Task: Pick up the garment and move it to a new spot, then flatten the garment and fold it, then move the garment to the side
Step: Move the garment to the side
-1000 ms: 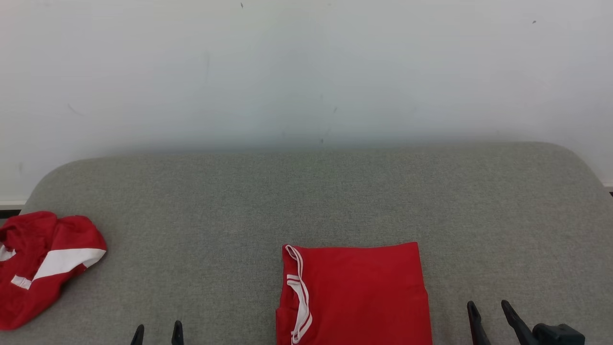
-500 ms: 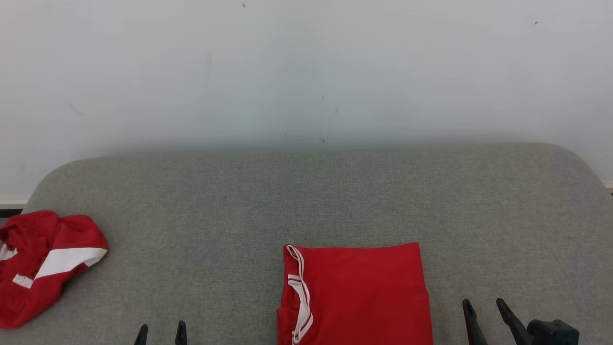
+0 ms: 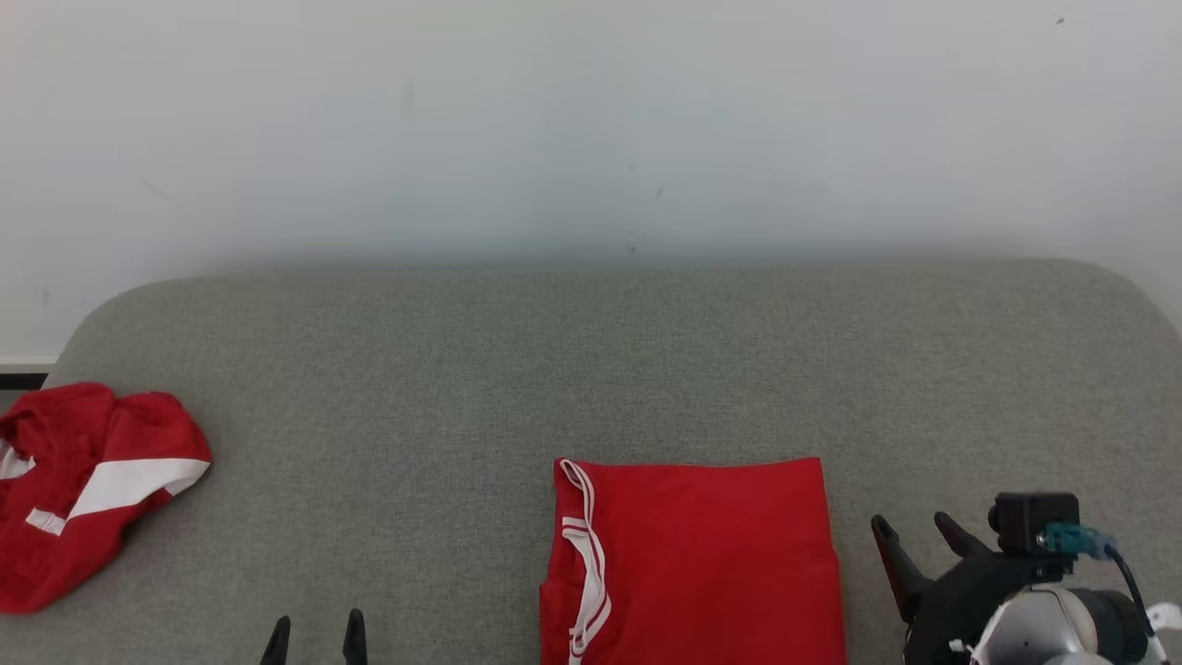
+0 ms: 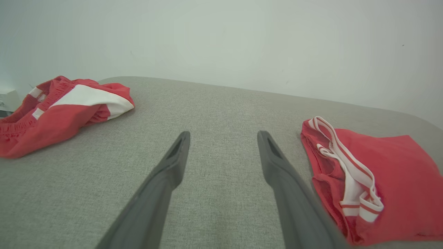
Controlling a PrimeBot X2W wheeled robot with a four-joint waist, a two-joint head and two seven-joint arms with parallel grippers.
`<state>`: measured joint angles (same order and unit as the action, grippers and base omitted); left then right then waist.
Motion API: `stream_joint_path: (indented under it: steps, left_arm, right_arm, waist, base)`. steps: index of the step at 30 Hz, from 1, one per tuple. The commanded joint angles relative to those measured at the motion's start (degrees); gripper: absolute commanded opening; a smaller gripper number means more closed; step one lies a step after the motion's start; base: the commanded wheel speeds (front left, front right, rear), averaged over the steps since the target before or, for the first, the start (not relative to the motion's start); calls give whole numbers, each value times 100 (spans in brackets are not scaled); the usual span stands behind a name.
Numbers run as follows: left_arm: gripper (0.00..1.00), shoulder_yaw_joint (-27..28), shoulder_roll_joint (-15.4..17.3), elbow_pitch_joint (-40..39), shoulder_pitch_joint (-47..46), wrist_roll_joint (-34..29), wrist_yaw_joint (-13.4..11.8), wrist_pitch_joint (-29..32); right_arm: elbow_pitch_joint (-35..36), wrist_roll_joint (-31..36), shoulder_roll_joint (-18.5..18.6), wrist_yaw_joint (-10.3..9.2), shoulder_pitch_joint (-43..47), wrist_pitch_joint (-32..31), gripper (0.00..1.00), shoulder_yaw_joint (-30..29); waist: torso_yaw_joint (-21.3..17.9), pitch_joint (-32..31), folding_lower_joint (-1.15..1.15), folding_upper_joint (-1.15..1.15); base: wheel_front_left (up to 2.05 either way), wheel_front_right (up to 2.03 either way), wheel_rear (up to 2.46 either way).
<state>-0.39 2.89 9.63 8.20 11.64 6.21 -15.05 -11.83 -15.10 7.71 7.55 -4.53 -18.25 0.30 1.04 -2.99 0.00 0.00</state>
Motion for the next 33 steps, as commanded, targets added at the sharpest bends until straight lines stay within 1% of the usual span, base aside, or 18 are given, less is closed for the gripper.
stream_joint_path:
  steps: [1,5,8,14,23,24,26,29,32,33]
  left_arm:
    - [100,-24,-2,-28,-7,32,-6,-17]
    - [100,-99,-1,-56,-98,54,-9,-17]
    - [100,-168,-2,-72,-179,55,-8,-17]
    - [100,-275,-1,-53,-383,116,-21,-17]
    - [100,-358,-1,-40,-582,167,-20,-17]
    - [100,-369,-2,-50,-613,169,-25,-17]
    - [100,-389,-2,-76,-643,193,-39,-17]
    - [100,-412,-1,-134,-672,223,-67,-17]
    - [100,-437,-2,-242,-731,256,-108,-17]
    - [100,-442,-2,-284,-749,262,-128,-17]
  right_arm:
    - [21,31,8,-14,-59,-96,100,11]
    - [-60,133,-105,-14,-265,-879,100,-20]
    - [-129,175,-182,-14,-390,-1320,100,-54]
    - [-213,331,-339,-14,-542,-1802,100,-169]
    - [-565,548,-445,-14,-568,-2462,100,-214]
    - [-585,562,-452,-14,-574,-2527,97,-192]
    - [-556,588,-463,-12,-600,-2588,0,-126]
    - [-485,616,-384,-5,-655,-2588,0,-52]
    - [-377,627,-181,-7,-782,-2543,0,50]
    - [-314,619,-23,-16,-898,-2536,0,160]
  waist:
    - [48,67,0,0]
    - [150,225,0,0]
    - [245,408,0,0]
    - [430,729,0,0]
    - [608,953,0,0]
    - [623,973,0,0]
    - [644,1014,0,0]
    - [653,1050,0,0]
    - [641,1093,0,0]
    - [612,1122,0,0]
  base:
    - [0,0,0]
    - [0,0,0]
    - [0,0,0]
    - [0,0,0]
    - [0,0,0]
    - [0,0,0]
    - [0,0,0]
    - [0,0,0]
    - [0,0,0]
    - [0,0,0]
